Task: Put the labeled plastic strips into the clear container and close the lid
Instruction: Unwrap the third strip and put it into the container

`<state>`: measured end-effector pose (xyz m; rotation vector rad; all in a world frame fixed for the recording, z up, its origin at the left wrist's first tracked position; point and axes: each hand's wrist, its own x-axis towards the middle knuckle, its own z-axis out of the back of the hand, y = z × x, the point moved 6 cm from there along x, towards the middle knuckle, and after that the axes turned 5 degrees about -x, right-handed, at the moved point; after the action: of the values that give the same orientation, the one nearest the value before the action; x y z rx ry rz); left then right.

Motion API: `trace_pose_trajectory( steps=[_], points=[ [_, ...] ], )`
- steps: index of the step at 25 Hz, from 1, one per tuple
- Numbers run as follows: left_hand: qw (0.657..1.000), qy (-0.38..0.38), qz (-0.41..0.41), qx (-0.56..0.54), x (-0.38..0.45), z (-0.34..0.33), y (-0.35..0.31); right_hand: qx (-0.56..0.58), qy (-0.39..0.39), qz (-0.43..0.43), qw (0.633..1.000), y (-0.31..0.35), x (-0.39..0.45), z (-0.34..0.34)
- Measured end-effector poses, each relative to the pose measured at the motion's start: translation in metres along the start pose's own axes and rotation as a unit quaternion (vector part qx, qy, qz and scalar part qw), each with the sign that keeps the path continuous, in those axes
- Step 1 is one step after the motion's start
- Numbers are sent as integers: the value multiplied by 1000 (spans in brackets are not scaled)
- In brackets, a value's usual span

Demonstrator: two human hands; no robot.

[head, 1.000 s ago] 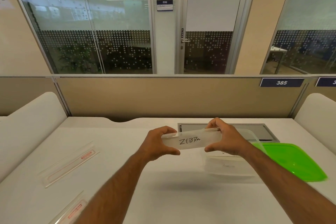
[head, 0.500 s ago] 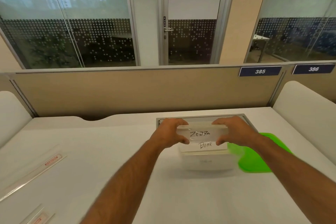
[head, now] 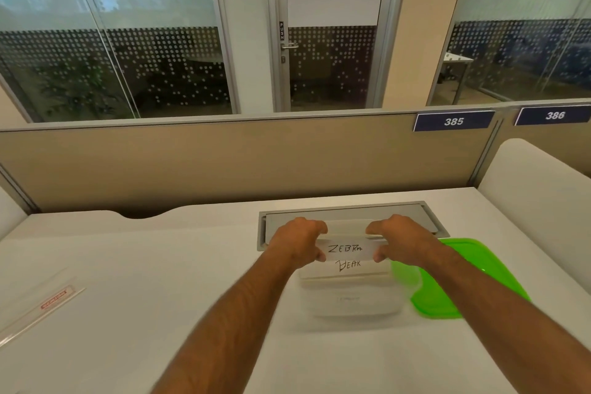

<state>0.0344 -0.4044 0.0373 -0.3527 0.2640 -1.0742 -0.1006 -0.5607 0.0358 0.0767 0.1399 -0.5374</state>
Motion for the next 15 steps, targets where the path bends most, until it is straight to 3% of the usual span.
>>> trace_pose_trajectory(
  steps=[15],
  points=[
    [985,67,-39,152,27,-52,-2,-159,70,29,984,3,27,-45]
  ],
)
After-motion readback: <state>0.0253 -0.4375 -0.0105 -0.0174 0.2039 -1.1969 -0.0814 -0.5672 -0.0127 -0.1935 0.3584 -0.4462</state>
